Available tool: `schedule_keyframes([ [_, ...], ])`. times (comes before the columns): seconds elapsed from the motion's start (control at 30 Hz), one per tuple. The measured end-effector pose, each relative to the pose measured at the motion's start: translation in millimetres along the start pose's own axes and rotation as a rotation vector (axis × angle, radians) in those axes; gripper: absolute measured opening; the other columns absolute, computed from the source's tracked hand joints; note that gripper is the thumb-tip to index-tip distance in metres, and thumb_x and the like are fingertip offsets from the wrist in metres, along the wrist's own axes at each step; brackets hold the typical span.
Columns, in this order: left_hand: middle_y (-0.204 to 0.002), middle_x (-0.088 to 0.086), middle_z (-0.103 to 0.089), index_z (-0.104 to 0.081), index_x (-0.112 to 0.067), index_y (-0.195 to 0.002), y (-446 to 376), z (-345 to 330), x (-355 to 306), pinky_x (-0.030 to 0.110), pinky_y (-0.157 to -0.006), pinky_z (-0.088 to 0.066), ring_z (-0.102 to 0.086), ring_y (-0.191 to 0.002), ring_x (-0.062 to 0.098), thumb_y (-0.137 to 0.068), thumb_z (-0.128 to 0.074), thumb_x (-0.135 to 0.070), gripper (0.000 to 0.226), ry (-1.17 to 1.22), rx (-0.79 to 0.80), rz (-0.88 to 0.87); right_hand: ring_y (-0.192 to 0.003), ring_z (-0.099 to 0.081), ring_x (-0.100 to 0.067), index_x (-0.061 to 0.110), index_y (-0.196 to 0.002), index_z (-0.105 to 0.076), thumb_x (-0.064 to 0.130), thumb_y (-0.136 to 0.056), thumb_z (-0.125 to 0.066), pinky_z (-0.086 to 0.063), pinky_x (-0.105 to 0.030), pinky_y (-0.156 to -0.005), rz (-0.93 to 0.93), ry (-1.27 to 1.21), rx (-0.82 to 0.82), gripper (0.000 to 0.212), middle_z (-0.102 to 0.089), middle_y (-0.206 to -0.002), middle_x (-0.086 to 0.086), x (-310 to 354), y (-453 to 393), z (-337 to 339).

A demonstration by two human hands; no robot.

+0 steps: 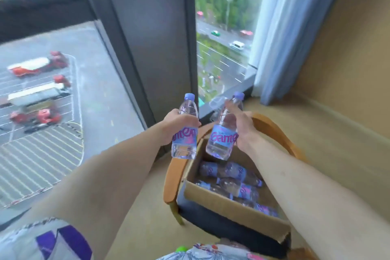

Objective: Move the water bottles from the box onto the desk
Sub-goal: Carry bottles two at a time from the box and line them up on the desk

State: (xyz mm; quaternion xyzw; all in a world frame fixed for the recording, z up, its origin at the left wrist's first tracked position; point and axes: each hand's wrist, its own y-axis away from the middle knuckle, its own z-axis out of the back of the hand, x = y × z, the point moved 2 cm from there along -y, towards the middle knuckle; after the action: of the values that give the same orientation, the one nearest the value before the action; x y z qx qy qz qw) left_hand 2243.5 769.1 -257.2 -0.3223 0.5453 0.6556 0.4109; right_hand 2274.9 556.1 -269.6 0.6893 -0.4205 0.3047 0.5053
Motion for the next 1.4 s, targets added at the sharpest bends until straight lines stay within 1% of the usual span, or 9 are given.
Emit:
schedule_keyframes([
  [0.2,-0.087,0.015,-0.076,-0.067,-0.013,-0.104,62,41,8,0.034,-0.064,-0.06,-0.074,-0.069,0.027,-0.066,-0.092,-0.051,0.06,0.291,-0.252,-0.002,-0.063,-0.069,-0.023,0.017,-0.084,-0.066,0.041,-0.068,-0.088,-0.058,-0.04,-0.076,-0.09,0.287,0.331,0.037,-0.07,-0.075,-0.007,1,12,-69],
  [0.3,-0.092,0.017,-0.079,-0.068,-0.011,-0.114,104,58,29,0.034,-0.065,-0.061,-0.078,-0.074,0.029,-0.062,-0.092,-0.051,0.07,0.312,-0.458,0.009,-0.064,-0.07,-0.023,0.014,-0.088,-0.068,0.041,-0.063,-0.086,-0.058,-0.039,-0.075,-0.104,0.381,0.472,0.041,-0.072,-0.074,-0.006,-11,28,-96],
  [0.63,-0.072,0.009,-0.077,-0.072,-0.01,-0.105,321,82,117,0.028,-0.053,-0.056,-0.072,-0.054,0.022,-0.065,-0.092,-0.039,0.053,0.494,-1.092,0.107,-0.058,-0.067,-0.022,0.007,-0.099,-0.07,0.029,-0.077,-0.081,-0.057,-0.029,-0.056,-0.184,0.623,0.972,0.034,-0.073,-0.085,-0.014,-85,158,-199],
  [0.73,-0.081,0.014,-0.076,-0.071,-0.008,-0.109,390,72,136,0.043,-0.071,-0.064,-0.072,-0.067,0.031,-0.056,-0.09,-0.043,0.066,0.547,-1.199,0.1,-0.059,-0.066,-0.021,0.007,-0.098,-0.073,0.027,-0.078,-0.081,-0.056,-0.029,-0.057,-0.177,0.651,1.115,0.029,-0.07,-0.082,-0.012,-111,219,-224],
  [0.8,-0.09,0.017,-0.075,-0.071,-0.01,-0.107,440,59,150,0.047,-0.083,-0.062,-0.072,-0.074,0.034,-0.058,-0.09,-0.043,0.062,0.579,-1.266,0.088,-0.058,-0.067,-0.02,0.008,-0.096,-0.074,0.027,-0.075,-0.083,-0.056,-0.029,-0.056,-0.177,0.674,1.198,0.029,-0.072,-0.078,-0.011,-132,264,-234],
  [0.93,-0.08,0.01,-0.076,-0.075,-0.013,-0.094,541,20,189,0.04,-0.078,-0.058,-0.071,-0.068,0.026,-0.074,-0.087,-0.034,0.03,0.607,-1.432,0.11,-0.058,-0.071,-0.022,0.004,-0.098,-0.074,0.029,-0.071,-0.085,-0.057,-0.029,-0.055,-0.213,0.754,1.353,0.038,-0.076,-0.079,-0.014,-181,361,-239],
  [1.07,-0.087,0.019,-0.078,-0.075,-0.007,-0.099,651,-36,237,0.035,-0.061,-0.061,-0.072,-0.065,0.028,-0.075,-0.086,-0.034,0.039,0.678,-1.578,0.183,-0.067,-0.073,-0.026,0.006,-0.1,-0.075,0.037,-0.064,-0.085,-0.058,-0.035,-0.067,-0.245,0.845,1.508,0.049,-0.079,-0.09,-0.014,-234,470,-220],
  [1.17,-0.09,0.024,-0.076,-0.072,-0.003,-0.099,734,-83,269,0.051,-0.078,-0.061,-0.071,-0.073,0.035,-0.071,-0.087,-0.031,0.042,0.763,-1.69,0.166,-0.059,-0.073,-0.021,0.006,-0.097,-0.075,0.037,-0.064,-0.084,-0.058,-0.033,-0.06,-0.274,0.888,1.614,0.046,-0.079,-0.08,-0.009,-270,557,-194],
  [1.4,-0.073,0.018,-0.072,-0.069,-0.006,-0.09,896,-210,338,0.039,-0.06,-0.059,-0.069,-0.059,0.032,-0.064,-0.088,-0.035,0.043,0.918,-1.951,0.213,-0.061,-0.07,-0.026,0.0,-0.109,-0.073,0.033,-0.07,-0.084,-0.059,-0.035,-0.059,-0.417,0.999,1.866,0.052,-0.078,-0.092,-0.017,-348,752,-129],
])
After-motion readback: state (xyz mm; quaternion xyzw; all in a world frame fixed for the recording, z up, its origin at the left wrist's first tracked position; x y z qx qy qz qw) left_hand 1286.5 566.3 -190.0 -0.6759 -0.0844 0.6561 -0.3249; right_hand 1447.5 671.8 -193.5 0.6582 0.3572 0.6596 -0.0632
